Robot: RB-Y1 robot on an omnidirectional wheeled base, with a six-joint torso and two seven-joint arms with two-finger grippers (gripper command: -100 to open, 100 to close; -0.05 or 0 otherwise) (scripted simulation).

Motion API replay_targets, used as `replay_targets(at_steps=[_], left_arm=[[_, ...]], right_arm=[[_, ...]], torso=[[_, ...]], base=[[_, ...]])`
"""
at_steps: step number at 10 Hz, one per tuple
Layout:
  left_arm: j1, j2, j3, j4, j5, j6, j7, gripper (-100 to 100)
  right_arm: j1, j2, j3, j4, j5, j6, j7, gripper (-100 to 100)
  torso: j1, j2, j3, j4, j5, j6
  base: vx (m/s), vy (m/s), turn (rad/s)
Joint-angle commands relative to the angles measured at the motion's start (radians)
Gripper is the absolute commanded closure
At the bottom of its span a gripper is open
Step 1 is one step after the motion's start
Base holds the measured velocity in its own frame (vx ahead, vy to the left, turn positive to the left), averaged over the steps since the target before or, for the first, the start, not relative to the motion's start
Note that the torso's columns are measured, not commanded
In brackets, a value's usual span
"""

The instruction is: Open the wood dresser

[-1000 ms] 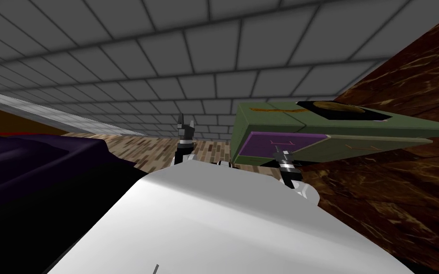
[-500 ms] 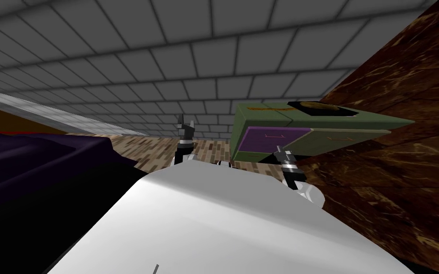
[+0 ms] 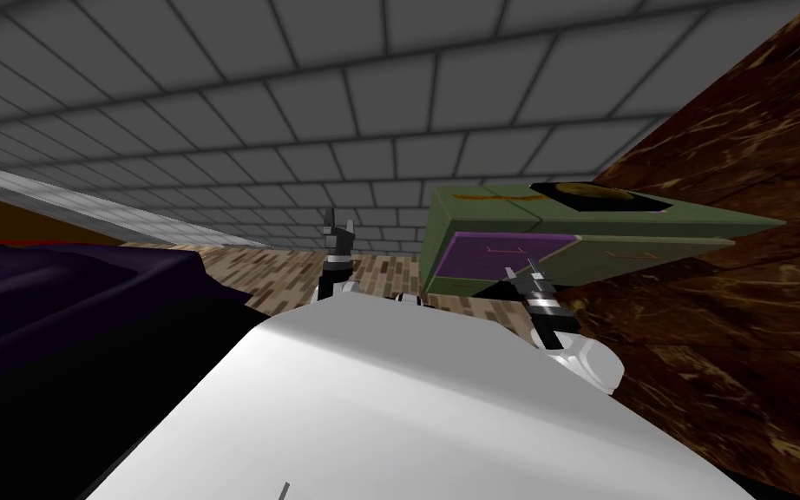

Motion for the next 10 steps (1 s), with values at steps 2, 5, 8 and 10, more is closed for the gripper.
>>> replay_targets(at_steps=[2, 5, 8, 10], left_arm=[[0.000, 0.000, 0.000, 0.000, 0.000, 0.000, 0.000, 0], [0.000, 0.000, 0.000, 0.000, 0.000, 0.000, 0.000, 0], [0.000, 0.000, 0.000, 0.000, 0.000, 0.000, 0.000, 0], [0.000, 0.000, 0.000, 0.000, 0.000, 0.000, 0.000, 0]], right_arm=[[-0.009, -0.010, 0.026, 0.005, 0.004, 0.049, -0.060, -100], [-0.012, 0.067, 0.033, 0.007, 0.005, 0.063, -0.077, -100], [-0.017, 0.027, 0.039, -0.010, 0.015, 0.086, -0.116, -100], [-0.009, 0.057, 0.034, -0.001, 0.006, 0.063, -0.079, 100]], torso=[[0.004, -0.005, -0.003, -0.001, 0.001, 0.000], [-0.003, 0.000, 0.000, 0.000, -0.001, 0.000], [-0.001, -0.001, -0.001, 0.000, 0.000, 0.000], [-0.001, -0.002, -0.002, -0.001, 0.000, 0.000]], base=[[0.111, 0.108, 0.044], [0.080, 0.063, 0.015], [0.047, 0.027, 0.016], [-0.002, -0.005, -0.013]])
